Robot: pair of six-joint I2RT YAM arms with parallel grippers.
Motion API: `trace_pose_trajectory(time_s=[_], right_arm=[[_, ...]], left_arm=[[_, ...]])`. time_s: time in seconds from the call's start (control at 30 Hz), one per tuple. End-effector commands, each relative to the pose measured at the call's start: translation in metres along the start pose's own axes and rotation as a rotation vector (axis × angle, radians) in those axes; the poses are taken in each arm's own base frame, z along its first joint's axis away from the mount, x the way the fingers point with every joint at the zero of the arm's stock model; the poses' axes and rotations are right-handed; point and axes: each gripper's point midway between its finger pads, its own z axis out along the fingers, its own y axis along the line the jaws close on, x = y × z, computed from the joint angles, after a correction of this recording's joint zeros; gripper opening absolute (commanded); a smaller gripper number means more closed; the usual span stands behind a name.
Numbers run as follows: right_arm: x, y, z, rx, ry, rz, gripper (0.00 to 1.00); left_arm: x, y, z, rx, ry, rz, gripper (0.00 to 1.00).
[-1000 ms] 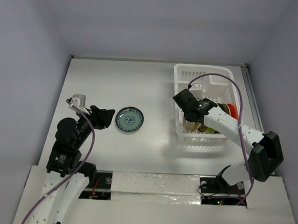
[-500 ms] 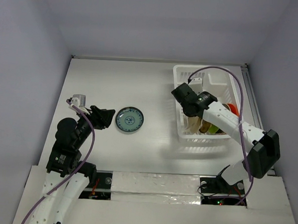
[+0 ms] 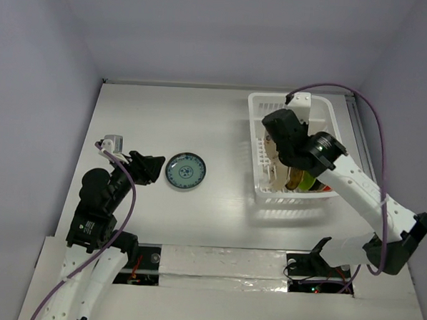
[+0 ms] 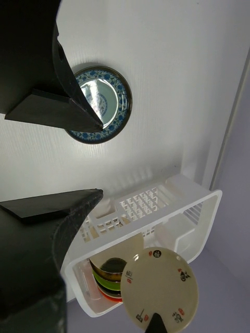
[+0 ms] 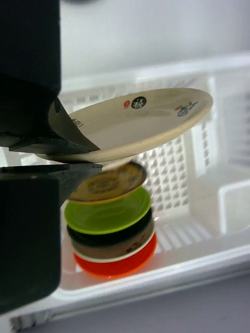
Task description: Unload the plates from the dish rack
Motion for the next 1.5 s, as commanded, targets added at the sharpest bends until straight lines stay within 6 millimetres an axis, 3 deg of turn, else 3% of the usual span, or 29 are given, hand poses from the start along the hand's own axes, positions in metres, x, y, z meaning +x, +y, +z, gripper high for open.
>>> trace_pose_trajectory(time_s=[0.0,0.1,0.13,0.17,0.2,0.33,0.37,0.47,0.63,0.73,0.97,1.17,1.27,1.47], right_arm=[[-0.053,0.025,-0.034,-0.210,-0.148,0.172,0.00],[-0.063,0.069,-0.043,-0.411,-0.179,0.234,0.00],[-0.070,0.096,-0.050,-0.531,-0.190,0.263,0.00],[-0.062,0.112,-0.047,-0.582,-0.168,0.260,0.00],[-0.057,0.143,-0.048,-0.685,-0.144,0.264,0.00],[-0.045,0.210,-0.057,-0.912,-0.073,0.296,0.00],[-0.029,0.231,-0.049,-0.933,-0.030,0.279,0.00],[-0.021,0.264,-0.048,-1.021,0.026,0.336,0.00],[0.019,0.308,-0.021,-1.034,0.158,0.368,0.02],[0.048,0.320,-0.003,-1.002,0.220,0.365,0.02],[0.099,0.323,0.019,-0.950,0.306,0.366,0.06],[0.128,0.329,0.023,-0.962,0.377,0.345,0.15],[0.134,0.327,0.024,-0.956,0.384,0.335,0.24],[0.129,0.311,0.027,-0.883,0.339,0.302,0.65]], left_arm=[[-0.018,-0.012,-0.001,0.042,-0.058,0.015,0.45],[-0.018,-0.011,-0.001,0.039,-0.055,0.014,0.44],[-0.018,-0.011,-0.001,0.040,-0.058,0.013,0.44],[-0.018,-0.011,-0.001,0.038,-0.057,0.014,0.44],[-0.019,-0.009,-0.001,0.031,-0.060,0.013,0.44],[-0.019,-0.009,-0.001,0.030,-0.062,0.014,0.44],[-0.019,-0.009,-0.001,0.029,-0.059,0.013,0.44],[-0.020,-0.009,-0.001,0.028,-0.063,0.014,0.44],[-0.020,-0.009,-0.001,0.031,-0.063,0.015,0.44],[-0.020,-0.009,-0.002,0.031,-0.065,0.016,0.44],[-0.020,-0.009,-0.001,0.032,-0.064,0.014,0.44],[-0.021,-0.010,-0.002,0.032,-0.068,0.015,0.44],[-0.020,-0.009,-0.001,0.032,-0.064,0.013,0.44],[-0.020,-0.010,-0.002,0.033,-0.066,0.015,0.44]])
